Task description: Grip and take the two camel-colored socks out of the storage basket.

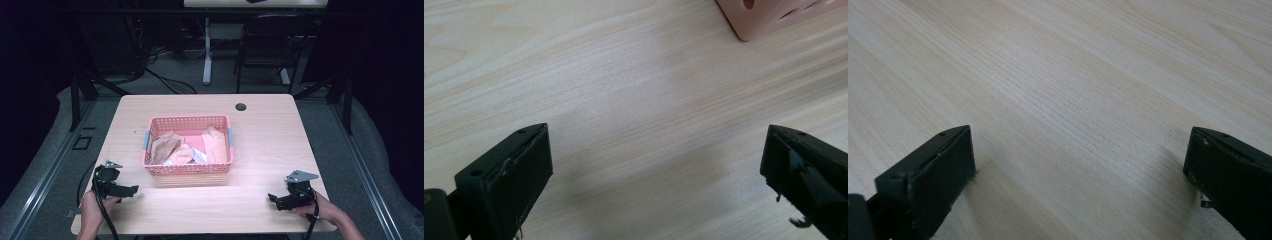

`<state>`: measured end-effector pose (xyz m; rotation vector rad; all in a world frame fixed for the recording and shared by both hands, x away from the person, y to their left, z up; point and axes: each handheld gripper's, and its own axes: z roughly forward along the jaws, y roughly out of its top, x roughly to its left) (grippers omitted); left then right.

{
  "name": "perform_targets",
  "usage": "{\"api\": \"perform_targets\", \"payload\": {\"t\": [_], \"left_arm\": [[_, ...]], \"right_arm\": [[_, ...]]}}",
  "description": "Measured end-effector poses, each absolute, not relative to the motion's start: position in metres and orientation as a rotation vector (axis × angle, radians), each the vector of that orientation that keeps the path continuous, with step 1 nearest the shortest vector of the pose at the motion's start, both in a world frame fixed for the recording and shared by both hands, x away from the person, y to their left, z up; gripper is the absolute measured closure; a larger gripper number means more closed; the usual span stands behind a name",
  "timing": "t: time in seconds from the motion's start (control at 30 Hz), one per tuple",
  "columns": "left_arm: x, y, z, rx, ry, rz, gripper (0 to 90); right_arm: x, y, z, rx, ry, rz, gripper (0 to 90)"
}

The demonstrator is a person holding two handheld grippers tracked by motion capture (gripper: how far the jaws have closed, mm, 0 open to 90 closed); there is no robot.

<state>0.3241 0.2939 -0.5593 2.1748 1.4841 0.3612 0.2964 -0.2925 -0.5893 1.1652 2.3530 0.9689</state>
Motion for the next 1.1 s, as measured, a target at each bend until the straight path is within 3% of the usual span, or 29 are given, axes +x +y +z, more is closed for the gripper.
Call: {"api": "perform_targets", "payload": {"t": [1.1], "left_arm": [[0.334, 0.282, -0.502, 2.311, 1.289, 0.316, 0.2]], "right_arm": [[0.296, -0.292, -0.589, 1.165, 2.354, 0.973, 0.0]]}}
